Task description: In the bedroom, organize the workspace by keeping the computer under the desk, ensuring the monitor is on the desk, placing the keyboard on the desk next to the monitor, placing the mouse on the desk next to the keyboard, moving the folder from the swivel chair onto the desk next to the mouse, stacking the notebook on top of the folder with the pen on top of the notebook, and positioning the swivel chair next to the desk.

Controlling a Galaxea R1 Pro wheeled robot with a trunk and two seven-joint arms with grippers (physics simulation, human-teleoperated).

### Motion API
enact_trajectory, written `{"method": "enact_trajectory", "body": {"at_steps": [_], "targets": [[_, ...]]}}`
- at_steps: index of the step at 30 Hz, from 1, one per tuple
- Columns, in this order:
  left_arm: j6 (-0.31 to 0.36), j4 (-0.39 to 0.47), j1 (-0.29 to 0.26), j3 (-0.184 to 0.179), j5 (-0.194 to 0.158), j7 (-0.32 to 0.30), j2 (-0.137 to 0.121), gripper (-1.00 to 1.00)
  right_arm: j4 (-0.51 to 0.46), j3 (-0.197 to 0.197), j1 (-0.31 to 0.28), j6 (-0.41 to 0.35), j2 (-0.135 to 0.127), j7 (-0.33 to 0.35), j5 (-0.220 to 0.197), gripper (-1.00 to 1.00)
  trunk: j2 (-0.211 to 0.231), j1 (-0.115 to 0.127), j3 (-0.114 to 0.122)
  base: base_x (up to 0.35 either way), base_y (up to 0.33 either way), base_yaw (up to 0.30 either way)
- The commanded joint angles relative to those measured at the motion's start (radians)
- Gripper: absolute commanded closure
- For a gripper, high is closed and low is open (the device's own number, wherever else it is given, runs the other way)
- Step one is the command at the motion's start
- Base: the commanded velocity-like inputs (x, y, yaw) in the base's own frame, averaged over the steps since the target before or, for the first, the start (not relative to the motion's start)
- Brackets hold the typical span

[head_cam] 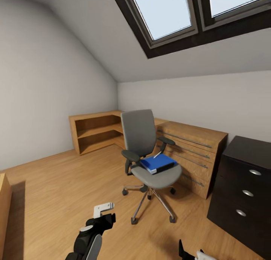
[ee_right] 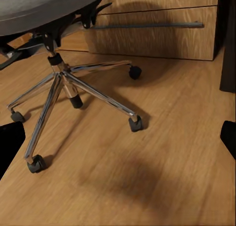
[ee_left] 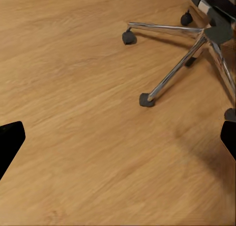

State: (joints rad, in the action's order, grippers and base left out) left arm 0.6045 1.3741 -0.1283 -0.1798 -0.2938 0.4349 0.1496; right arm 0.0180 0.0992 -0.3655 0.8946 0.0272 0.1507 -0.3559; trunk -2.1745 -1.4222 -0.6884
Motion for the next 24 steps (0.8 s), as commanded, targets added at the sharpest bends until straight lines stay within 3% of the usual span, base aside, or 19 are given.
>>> {"method": "enact_trajectory", "body": {"at_steps": [1,5,9,12,13,14,16,24], "targets": [[-0.028,-0.024,-0.001,-0.001,-0.01,0.01,-0.002,-1.0,0.002,0.008,-0.001,0.003,0.001,0.01,-0.005,-1.0,0.007,0.004,0.002,0.0,0.0,-0.273],[-0.099,-0.163,-0.001,-0.001,-0.01,0.007,-0.005,-1.0,0.003,0.01,-0.001,0.002,0.023,0.008,-0.005,-1.0,0.035,0.019,0.015,0.0,0.0,-0.161],[-0.217,-0.326,-0.001,-0.001,-0.01,0.002,-0.006,-1.0,0.003,0.011,-0.001,-0.001,0.035,0.007,-0.005,-1.0,0.063,0.035,0.028,0.0,0.0,-0.038],[-0.35,-0.447,-0.001,-0.001,-0.01,-0.001,-0.006,-1.0,0.003,0.011,-0.001,-0.002,0.037,0.006,-0.005,-1.0,0.084,0.046,0.038,0.0,0.0,-0.013],[-0.448,-0.526,-0.001,-0.001,-0.01,-0.003,-0.006,-1.0,0.003,0.011,-0.001,-0.002,0.038,0.007,-0.006,-1.0,0.091,0.05,0.041,0.0,0.0,-0.005],[-0.5,-0.567,-0.001,-0.003,-0.01,-0.004,-0.006,-1.0,0.003,0.011,-0.001,-0.002,0.038,0.007,-0.006,-1.0,0.098,0.054,0.044,0.0,0.0,-0.003],[-0.579,-0.641,-0.001,-0.02,-0.01,-0.004,-0.007,-1.0,0.002,0.011,-0.001,-0.002,0.037,0.006,-0.006,-1.0,0.112,0.062,0.05,0.0,0.0,-0.001],[-0.628,-0.714,-0.001,-0.033,-0.009,-0.002,-0.007,-1.0,0.001,0.01,-0.001,-0.002,0.03,0.006,-0.006,-1.0,0.168,0.092,0.075,0.0,0.0,-0.061]]}}
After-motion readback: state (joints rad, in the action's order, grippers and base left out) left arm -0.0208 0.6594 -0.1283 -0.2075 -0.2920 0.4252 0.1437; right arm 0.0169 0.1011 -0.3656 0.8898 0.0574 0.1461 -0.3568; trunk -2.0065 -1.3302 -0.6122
